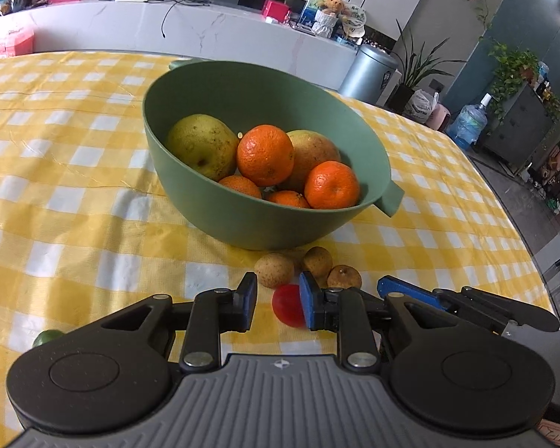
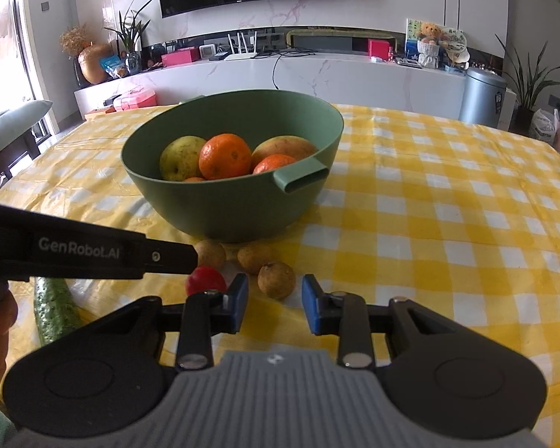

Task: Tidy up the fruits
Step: 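Grasp a small brown kiwi with the left gripper while the right gripper grasps another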

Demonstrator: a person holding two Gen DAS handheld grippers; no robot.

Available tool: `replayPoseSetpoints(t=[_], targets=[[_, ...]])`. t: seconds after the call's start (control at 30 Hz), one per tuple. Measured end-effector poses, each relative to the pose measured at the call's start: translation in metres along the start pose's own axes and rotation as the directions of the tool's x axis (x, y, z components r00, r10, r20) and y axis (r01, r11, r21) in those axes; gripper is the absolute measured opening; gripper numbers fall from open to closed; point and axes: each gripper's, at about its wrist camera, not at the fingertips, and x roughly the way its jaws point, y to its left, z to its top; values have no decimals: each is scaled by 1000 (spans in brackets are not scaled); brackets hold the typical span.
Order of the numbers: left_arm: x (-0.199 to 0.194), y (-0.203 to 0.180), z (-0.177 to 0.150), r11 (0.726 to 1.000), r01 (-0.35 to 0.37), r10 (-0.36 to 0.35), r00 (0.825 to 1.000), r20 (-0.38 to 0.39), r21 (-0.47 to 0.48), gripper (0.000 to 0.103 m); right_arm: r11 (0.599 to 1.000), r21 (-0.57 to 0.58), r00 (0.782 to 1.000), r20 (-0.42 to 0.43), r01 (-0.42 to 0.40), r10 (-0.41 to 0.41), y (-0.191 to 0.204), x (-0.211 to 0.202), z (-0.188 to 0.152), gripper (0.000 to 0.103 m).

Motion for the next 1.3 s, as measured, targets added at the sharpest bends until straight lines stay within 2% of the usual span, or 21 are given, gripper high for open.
replayPoseSetpoints(t=[0.4,0.47,0.77,1.03,1.3], targets=[[15,4,9,1000,14,-14,1000,-17,-11,29,1000,-12,1000,-23,-18,18,-1,19,1,28],[16,4,9,1000,13,-13,1000,-21,-4,29,1000,-17,999,-28,-19,19,-1,22,1,24],[20,6,12,1000,22,-22,999,-41,-6,28,1000,-16,999,-37,-11,10,-2,28,-1,21],[0,-4,11,999,20,-19,1000,-21,28,28,1000,-20,1000,-28,3,-4,-1,25,-1,21],[-42,-11,11,999,19,-21,999,35,49,28,1000,-14,1000,26,11,-10,1,2,0,21]])
